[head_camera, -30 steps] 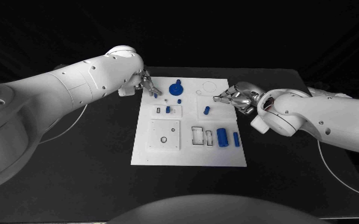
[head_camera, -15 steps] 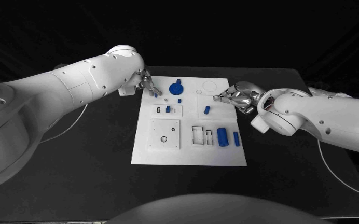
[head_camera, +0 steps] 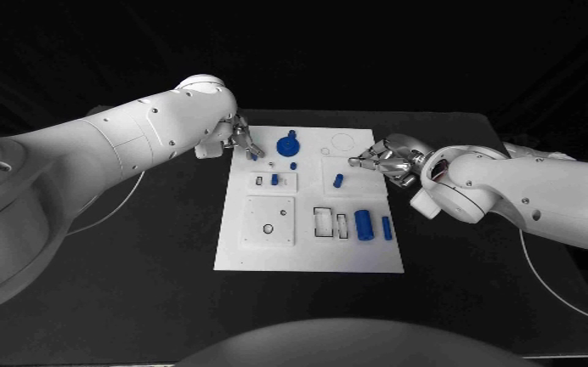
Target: Assemble the parts on the task board
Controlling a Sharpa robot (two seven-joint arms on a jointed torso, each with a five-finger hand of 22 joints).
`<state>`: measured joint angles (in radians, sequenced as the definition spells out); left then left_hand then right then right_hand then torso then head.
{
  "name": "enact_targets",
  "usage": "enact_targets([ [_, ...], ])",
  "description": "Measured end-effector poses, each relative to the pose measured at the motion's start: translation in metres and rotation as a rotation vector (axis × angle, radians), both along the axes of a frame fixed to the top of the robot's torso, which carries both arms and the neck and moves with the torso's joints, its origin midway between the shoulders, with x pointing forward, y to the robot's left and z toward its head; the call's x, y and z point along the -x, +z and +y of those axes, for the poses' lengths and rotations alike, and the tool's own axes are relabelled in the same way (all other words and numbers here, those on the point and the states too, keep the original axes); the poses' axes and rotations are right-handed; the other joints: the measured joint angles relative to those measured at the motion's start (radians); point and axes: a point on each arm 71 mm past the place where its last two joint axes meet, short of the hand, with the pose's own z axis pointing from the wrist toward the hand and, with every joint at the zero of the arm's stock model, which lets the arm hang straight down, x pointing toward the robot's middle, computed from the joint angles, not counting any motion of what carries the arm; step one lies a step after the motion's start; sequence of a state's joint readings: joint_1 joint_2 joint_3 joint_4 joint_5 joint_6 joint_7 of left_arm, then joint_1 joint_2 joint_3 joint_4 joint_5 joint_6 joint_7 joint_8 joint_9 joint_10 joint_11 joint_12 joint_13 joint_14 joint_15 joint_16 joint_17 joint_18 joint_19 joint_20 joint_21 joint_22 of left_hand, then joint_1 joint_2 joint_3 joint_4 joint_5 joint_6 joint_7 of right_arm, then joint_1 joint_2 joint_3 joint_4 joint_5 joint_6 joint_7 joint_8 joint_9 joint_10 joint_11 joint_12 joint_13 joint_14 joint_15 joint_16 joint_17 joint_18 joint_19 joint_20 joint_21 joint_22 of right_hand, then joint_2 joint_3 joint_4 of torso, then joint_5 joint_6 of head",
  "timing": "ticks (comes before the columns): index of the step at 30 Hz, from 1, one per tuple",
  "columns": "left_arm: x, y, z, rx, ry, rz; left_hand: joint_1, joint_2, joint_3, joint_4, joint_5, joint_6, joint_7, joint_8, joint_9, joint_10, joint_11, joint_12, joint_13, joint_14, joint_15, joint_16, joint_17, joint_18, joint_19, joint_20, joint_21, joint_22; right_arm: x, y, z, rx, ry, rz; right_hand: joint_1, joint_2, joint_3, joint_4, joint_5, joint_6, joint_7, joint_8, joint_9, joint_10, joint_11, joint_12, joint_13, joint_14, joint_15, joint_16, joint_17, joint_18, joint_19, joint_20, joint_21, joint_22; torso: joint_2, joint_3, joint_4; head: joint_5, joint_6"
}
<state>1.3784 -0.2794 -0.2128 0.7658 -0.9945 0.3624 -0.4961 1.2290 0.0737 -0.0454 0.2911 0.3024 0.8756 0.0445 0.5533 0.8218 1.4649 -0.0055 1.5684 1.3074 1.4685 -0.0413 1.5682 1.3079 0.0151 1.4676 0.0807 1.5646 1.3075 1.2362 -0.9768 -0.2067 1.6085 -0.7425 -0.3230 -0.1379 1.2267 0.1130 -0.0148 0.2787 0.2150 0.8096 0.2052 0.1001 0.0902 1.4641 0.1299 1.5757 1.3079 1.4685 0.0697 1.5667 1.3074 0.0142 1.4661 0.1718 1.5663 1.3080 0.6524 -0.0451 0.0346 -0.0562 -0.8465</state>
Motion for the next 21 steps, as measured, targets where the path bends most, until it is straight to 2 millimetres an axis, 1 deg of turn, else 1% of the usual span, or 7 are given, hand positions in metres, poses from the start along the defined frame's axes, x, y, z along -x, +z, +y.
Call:
enact_targets([
  [3,0.0,-0.0001,-0.0001,0.002,0.0,0.003,0.005,0.005,0.003,0.003,0.029,0.002,-0.002,-0.005,0.0,0.0,0.0,0.0,0.0,0.0,0.0,0.0,0.0,0.0,0.0,0.0,0.0,0.0,-0.0001,0.0,-0.0001,0.0,0.0,0.0,0.0,0.0,0.0,0.0,0.0,0.0,0.0,0.0,0.0,0.0,0.0,0.0,0.0,0.0,0.0,0.0,0.0,0.0,0.0,0.0,0.0,0.0,0.0,0.0002,0.0,0.0,0.001],
  [6,0.0,-0.0003,0.0001,0.004,0.002,0.005,0.01,0.01,0.012,0.002,0.076,0.004,-0.004,-0.012,0.0,0.0,0.0,0.0,0.0,-0.004,-0.004,0.0,0.0,0.0,0.0,0.0,0.0,0.0,-0.0002,-0.0001,-0.0002,0.0,-0.001,0.0,0.0,0.0,0.0,0.0,0.0,0.0,0.0,0.0,0.0,0.0,0.0,0.0,0.0,0.0,0.0,0.0,0.0,0.0,0.0,0.0,0.0,0.0,0.0,0.0004,0.0001,0.0,0.001],
  [8,0.0,-0.0004,0.0001,0.005,0.002,0.007,0.021,0.01,0.015,0.002,0.098,0.004,-0.004,-0.012,0.0,0.0,0.0,0.0,0.0,-0.004,-0.004,0.0,0.0,0.0,0.0,0.0,0.0,0.0,-0.0002,-0.0001,-0.0002,0.0,-0.001,0.0,0.0,0.0,0.0,0.0,0.0,0.0,0.0,0.0,0.0,0.0,0.0,0.0,0.0,0.0,0.0,0.0,0.0,0.0,0.0,0.0,0.0,0.0,0.0,0.0004,0.0002,-0.001,0.001],
  [10,0.0001,-0.0005,0.0001,0.006,0.002,0.008,0.035,0.008,0.029,0.004,0.148,0.004,-0.004,-0.017,0.0,0.0,0.0,0.0,0.0,-0.004,-0.004,0.0,0.0,0.0,0.0,0.0,0.0,0.0,-0.0002,-0.0001,-0.0003,0.001,-0.001,0.0,0.0,0.0,0.0,0.0,0.0,0.0,0.0,0.0,0.0,0.0,0.0,0.0,0.0,0.0,0.0,0.0,0.0,0.0,0.0,0.0,0.0,0.0,0.0,0.0005,0.0003,-0.001,0.002],
  [12,0.0001,-0.0006,0.0002,0.007,0.002,0.009,0.037,0.008,0.035,0.001,0.177,0.004,-0.004,-0.017,0.0,0.0,0.0,0.0,0.0,-0.004,-0.004,0.0,0.0,0.0,0.0,0.0,0.0,0.0,-0.0003,-0.0001,-0.0004,0.001,-0.001,0.0,0.0,0.0,0.0,0.0,0.0,0.0,0.0,0.0,0.0,0.0,0.0,0.0,0.0,0.0,0.0,0.0,0.0,0.0,0.0,0.0,0.0,0.0,0.0,0.0005,0.0003,-0.001,0.003],
  [18,0.0002,-0.0009,0.0004,0.008,0.001,0.012,0.046,0.007,0.045,0.001,0.194,0.004,-0.004,-0.017,0.001,0.003,-0.003,0.0,0.001,-0.004,-0.004,0.0,0.0,0.0,-0.004,-0.004,0.0,0.0,-0.0005,-0.0002,-0.0008,0.001,-0.002,0.0,0.0,0.0,0.0,0.0,0.0,0.0,0.0,0.0,0.0,0.0,0.0,0.0,0.0,0.0,0.0,0.0,0.0,0.0,0.0,0.0,0.0,0.0,0.0,0.0002,0.0004,-0.001,0.004],
  [21,0.0002,-0.0009,0.0009,0.009,0.002,0.013,0.049,0.009,0.05,0.001,0.194,0.006,-0.006,-0.021,0.002,0.003,-0.003,0.0,0.001,-0.004,-0.004,0.0,0.0,0.0,-0.004,-0.004,0.0,0.0,-0.0006,-0.0002,-0.001,0.002,-0.003,0.0,0.0,0.0,0.0,0.0,0.0,0.0,0.0,0.0,0.0,0.0,0.0,0.0,0.0,0.0,0.0,0.0,0.0,0.0,0.0,0.0,0.0,0.0,0.0,0.0,0.001,-0.001,0.004],
])
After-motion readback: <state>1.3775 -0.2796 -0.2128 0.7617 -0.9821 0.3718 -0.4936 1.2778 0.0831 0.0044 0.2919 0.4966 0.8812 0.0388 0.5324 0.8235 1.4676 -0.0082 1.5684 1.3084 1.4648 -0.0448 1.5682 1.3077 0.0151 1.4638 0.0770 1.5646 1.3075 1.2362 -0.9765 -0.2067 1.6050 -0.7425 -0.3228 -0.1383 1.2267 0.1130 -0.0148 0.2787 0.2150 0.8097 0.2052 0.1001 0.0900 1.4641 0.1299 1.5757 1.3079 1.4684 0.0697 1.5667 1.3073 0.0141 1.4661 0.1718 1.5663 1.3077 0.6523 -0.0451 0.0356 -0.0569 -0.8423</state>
